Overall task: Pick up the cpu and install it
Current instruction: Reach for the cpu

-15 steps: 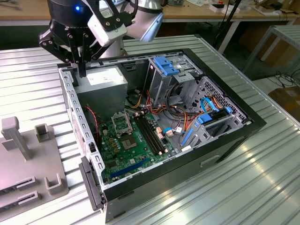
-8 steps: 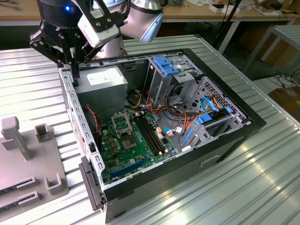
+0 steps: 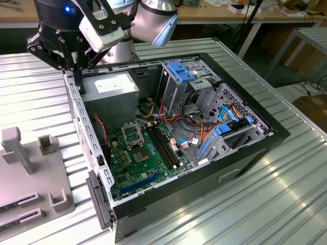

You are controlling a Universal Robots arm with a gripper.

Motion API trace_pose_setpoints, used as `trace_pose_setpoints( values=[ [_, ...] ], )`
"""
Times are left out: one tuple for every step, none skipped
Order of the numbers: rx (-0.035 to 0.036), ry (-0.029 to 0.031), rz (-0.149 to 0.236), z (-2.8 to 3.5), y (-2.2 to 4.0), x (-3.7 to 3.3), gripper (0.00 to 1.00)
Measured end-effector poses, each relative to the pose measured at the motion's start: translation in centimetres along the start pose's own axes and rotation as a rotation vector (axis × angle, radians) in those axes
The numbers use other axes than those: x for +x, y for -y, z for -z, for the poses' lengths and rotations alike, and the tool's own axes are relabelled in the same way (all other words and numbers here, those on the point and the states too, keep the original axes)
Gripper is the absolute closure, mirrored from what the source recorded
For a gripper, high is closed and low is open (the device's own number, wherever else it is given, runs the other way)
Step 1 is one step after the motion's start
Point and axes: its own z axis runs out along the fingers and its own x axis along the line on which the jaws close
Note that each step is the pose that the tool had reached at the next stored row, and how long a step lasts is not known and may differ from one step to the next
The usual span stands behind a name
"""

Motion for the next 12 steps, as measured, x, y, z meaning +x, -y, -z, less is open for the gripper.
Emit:
trace_pose_setpoints(
  values=[
    [0.0, -0.0001, 0.0, 0.0, 0.01, 0.09, 0.89],
    [0.0, -0.0002, 0.0, 0.0, 0.01, 0.17, 0.89],
    [0.0001, -0.0005, 0.0, 0.01, 0.02, 0.26, 0.89],
    [0.0, -0.0006, 0.0, 0.01, 0.02, 0.34, 0.89],
    [0.0, -0.0007, 0.0, 0.01, 0.03, 0.41, 0.89],
    [0.0001, -0.0009, 0.0, 0.01, 0.03, 0.5, 0.89],
    [0.0001, -0.001, 0.0, 0.01, 0.04, 0.58, 0.89],
    [0.0001, -0.0011, 0.0, 0.01, 0.05, 0.66, 0.89],
    [0.0001, -0.0013, 0.0, 0.01, 0.05, 0.76, 0.89],
    [0.0001, -0.0015, 0.0, 0.01, 0.06, 0.85, 0.89],
    [0.0001, -0.0016, 0.0, 0.01, 0.07, 0.92, 0.89],
    [0.0001, -0.0017, 0.0, 0.01, 0.07, 1.01, 0.89]
  ],
)
